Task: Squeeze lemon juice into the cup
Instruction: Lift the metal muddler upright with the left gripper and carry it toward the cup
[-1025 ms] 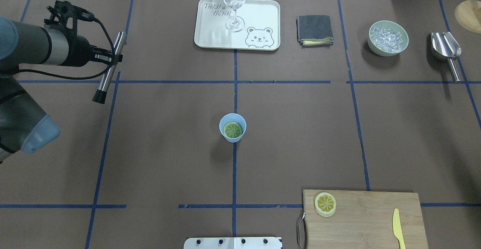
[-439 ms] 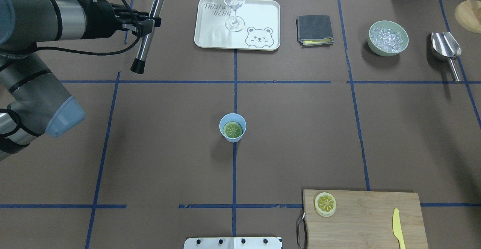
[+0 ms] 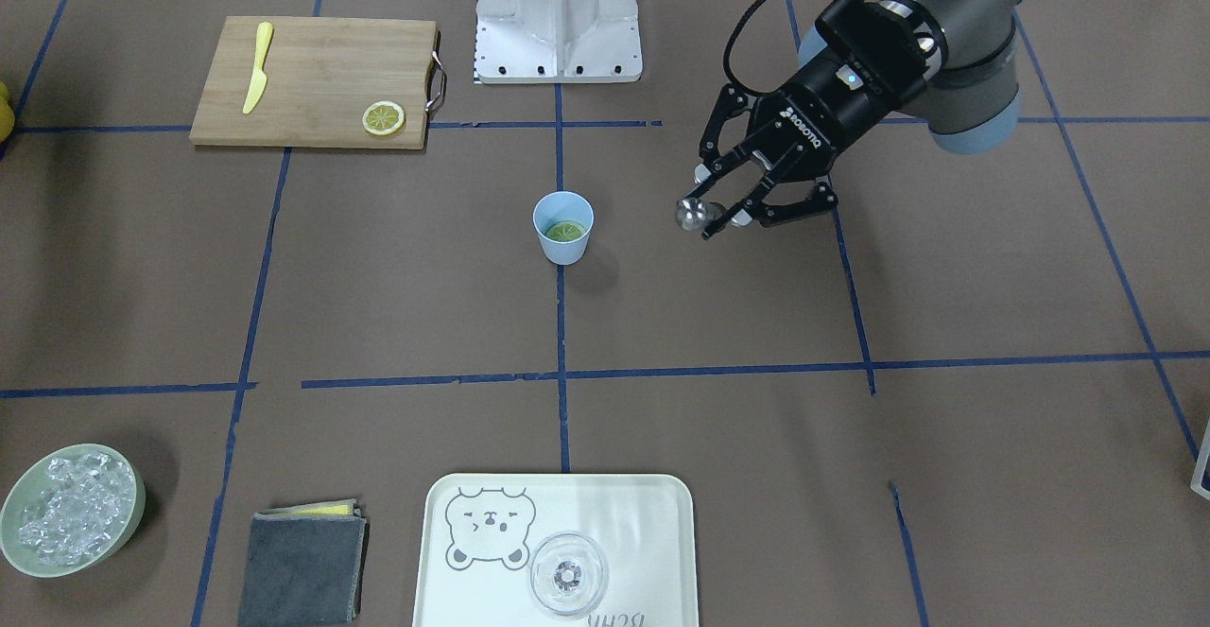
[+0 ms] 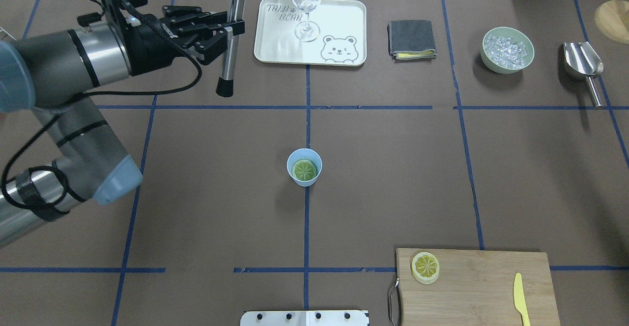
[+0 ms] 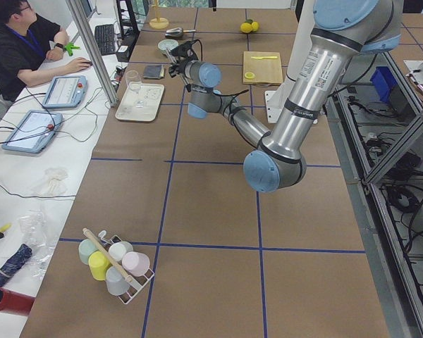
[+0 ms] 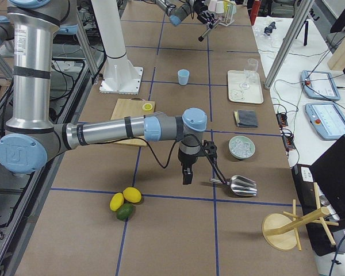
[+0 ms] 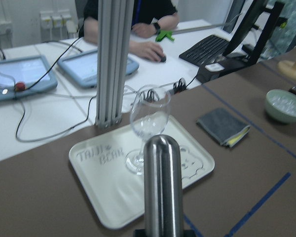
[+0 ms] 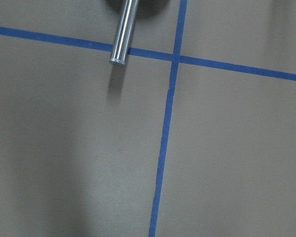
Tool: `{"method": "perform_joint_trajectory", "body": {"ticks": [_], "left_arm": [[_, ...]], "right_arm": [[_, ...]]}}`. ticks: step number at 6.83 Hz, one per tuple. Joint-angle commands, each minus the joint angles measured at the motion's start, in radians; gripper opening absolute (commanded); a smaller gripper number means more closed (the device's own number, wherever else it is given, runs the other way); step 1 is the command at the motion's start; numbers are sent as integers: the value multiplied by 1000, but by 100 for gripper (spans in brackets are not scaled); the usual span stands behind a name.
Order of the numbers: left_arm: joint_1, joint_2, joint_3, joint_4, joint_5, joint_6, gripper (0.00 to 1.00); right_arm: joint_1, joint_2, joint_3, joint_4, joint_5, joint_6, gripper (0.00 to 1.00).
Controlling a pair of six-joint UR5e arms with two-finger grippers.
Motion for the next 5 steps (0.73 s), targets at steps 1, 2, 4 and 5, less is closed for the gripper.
{"method": "perform_joint_trajectory", "body": {"ticks": [1, 2, 4, 5], "left_arm": [[176, -64, 79, -202, 236, 43, 0], [210, -71, 174, -366, 281, 113, 0], [284, -77, 257, -418, 376, 186, 0], [324, -78, 265, -416, 418, 188, 0]], "right_arm": [[14, 0, -1, -1, 0, 0, 100], [23, 0, -3, -2, 0, 0, 100], [31, 0, -3, -4, 0, 0, 100], [39, 0, -1, -4, 0, 0, 100]]}}
